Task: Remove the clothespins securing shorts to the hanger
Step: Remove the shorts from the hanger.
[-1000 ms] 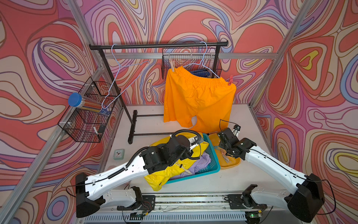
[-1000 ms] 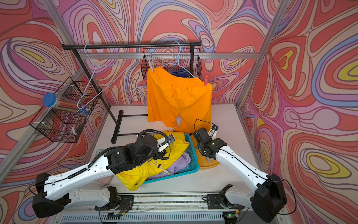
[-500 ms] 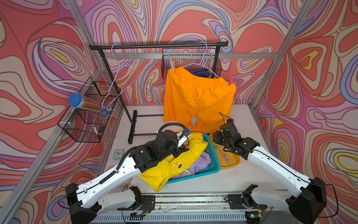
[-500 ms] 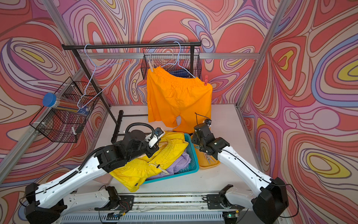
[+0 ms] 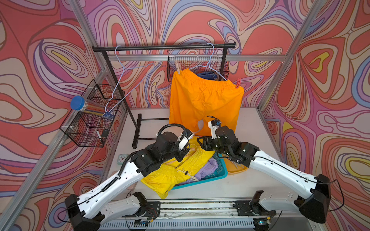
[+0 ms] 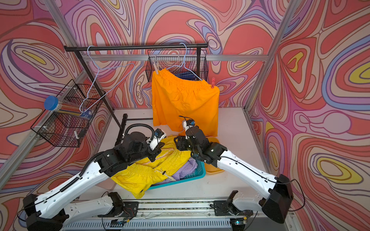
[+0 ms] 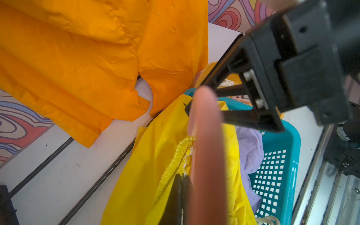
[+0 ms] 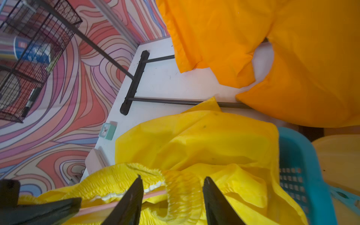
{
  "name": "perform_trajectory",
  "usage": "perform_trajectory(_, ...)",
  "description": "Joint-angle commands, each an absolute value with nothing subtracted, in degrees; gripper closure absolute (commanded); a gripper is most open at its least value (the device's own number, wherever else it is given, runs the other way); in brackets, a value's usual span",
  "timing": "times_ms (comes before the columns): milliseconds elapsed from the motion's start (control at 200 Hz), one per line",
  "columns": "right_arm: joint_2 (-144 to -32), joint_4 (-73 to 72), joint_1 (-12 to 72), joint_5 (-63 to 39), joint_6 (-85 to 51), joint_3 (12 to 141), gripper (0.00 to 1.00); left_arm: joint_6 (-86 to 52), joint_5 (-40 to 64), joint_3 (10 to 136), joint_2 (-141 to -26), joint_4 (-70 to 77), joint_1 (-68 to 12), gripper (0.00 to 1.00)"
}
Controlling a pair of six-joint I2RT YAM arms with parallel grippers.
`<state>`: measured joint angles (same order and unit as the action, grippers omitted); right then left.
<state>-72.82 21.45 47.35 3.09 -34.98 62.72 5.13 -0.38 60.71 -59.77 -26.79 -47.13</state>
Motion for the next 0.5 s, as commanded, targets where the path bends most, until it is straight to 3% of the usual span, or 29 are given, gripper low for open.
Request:
perform_trajectory(0, -73.5, 20.9, 48.0, 3.0, -32.8, 62.8, 0.48, 4.3, 1.2, 59.6, -57.8, -25.8, -46.8, 1.0)
perform_trajectory(265, -75.1, 22.4, 50.4, 5.0, -33.3, 63.4, 0.48, 4.7, 0.5, 59.6, -57.2, -26.0, -46.8, 1.0)
perform_trajectory(491, -77.5, 26.8, 53.9, 12.4, -33.7, 64.8, 0.48, 4.8, 1.0, 58.8, -55.2, -24.8, -46.7, 1.0)
